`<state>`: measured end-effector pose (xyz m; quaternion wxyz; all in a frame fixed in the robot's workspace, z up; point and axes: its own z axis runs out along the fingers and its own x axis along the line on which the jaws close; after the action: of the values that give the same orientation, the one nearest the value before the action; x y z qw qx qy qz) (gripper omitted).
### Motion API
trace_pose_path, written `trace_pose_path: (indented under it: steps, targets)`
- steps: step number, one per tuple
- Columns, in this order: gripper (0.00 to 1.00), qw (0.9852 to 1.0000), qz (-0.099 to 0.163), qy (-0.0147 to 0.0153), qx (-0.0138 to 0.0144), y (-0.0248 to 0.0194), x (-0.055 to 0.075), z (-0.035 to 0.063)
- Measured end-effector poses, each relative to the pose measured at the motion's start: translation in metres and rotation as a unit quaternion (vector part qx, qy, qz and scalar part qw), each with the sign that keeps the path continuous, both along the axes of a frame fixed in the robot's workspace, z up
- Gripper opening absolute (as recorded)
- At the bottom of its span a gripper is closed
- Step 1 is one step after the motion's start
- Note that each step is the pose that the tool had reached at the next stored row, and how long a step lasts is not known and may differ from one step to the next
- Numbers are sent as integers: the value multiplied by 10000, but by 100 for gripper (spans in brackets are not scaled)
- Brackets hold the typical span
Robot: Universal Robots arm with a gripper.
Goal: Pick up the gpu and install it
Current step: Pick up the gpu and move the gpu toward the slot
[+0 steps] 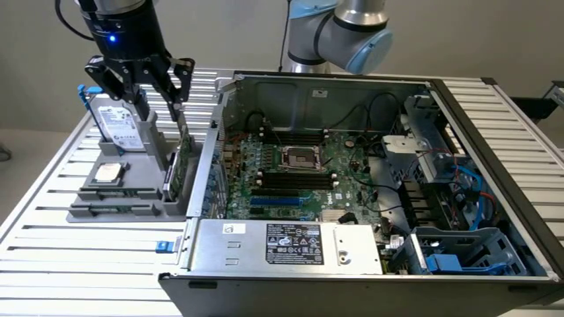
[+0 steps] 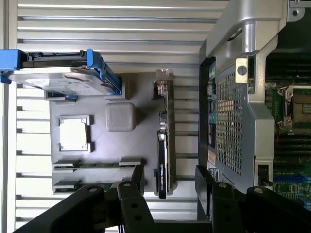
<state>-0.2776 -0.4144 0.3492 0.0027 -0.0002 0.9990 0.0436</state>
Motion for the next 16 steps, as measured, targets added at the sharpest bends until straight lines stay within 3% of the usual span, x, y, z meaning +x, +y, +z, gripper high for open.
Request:
trace_pose_path:
  steps: [3,7,13,16]
  targets:
    - [55,10000,0,1,-6,0,0,0]
    - [55,10000,0,1,-34,0,-7,-59]
    - [55,9997,111,-1,-209,1,-8,-107]
    - [55,9995,229,-4,-239,24,-7,-152]
